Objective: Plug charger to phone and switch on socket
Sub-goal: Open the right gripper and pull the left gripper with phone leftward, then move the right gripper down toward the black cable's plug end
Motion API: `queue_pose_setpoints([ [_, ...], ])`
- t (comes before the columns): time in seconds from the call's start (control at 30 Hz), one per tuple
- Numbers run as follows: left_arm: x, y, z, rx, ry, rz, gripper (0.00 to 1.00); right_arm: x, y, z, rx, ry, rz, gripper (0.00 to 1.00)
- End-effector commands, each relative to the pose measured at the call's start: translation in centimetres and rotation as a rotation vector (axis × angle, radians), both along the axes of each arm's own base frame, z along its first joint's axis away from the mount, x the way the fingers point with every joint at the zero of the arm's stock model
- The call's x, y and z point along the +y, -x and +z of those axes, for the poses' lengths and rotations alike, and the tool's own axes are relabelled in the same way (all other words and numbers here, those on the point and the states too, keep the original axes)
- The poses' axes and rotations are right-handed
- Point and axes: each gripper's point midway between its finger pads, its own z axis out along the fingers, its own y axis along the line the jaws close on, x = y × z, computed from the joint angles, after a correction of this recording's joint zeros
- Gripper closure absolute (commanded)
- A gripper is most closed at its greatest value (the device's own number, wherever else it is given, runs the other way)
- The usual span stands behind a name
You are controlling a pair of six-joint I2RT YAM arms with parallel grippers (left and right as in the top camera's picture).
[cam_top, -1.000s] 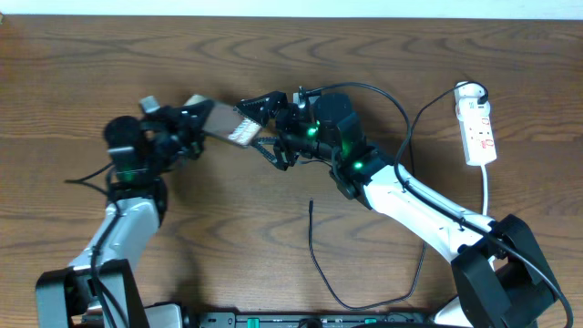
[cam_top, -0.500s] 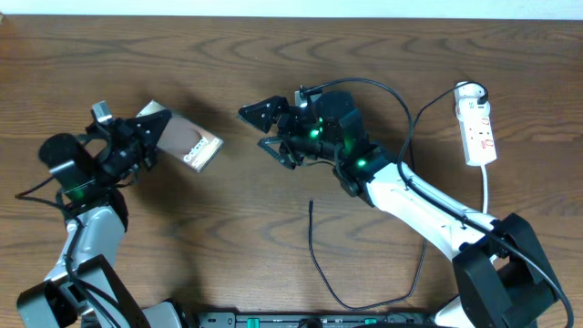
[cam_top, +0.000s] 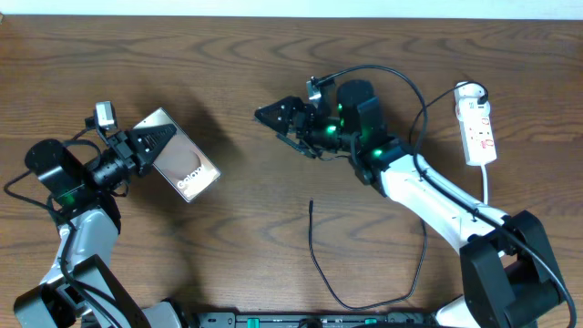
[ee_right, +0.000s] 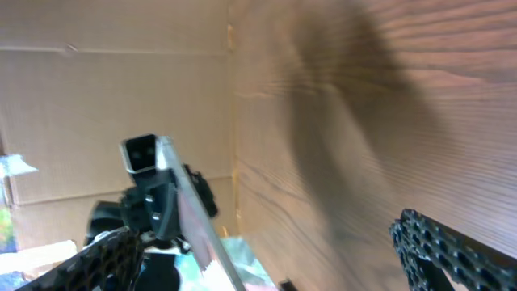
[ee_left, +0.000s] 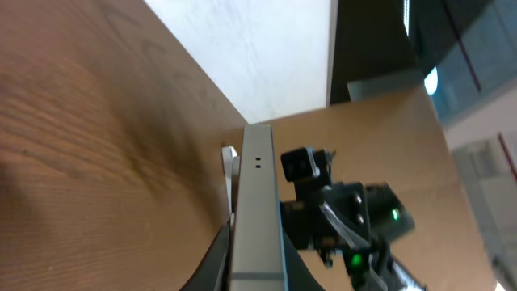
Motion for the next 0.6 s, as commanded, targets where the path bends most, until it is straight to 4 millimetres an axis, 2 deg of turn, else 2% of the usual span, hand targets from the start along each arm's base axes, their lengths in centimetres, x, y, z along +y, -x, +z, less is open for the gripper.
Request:
queue_pose_setpoints([
  [0.0, -0.7, 1.2, 0.9, -0.097, -0.042, -0.082, 0.93, -1.2, -0.3, 0.3, -0.067, 0.024, 0.053, 0.02],
  [0.27, -0.7, 1.1, 1.6, -0.168, -0.088, -0.083, 0.93, -3.4, -0.5, -0.8, -0.054, 0.172, 0.084, 0.02],
  [0.43, -0.6, 1.1, 1.6, -0.17, -0.09, -0.081, 0.93, -5.5, -0.7, -1.1, -0.019, 0.388, 0.041, 0.01],
  [0.57, -0.6, 1.1, 1.6, -0.17, -0.091, -0.078, 0.93, -7.3, 0.0, -1.0, 0.023, 0.53, 0.02, 0.01],
])
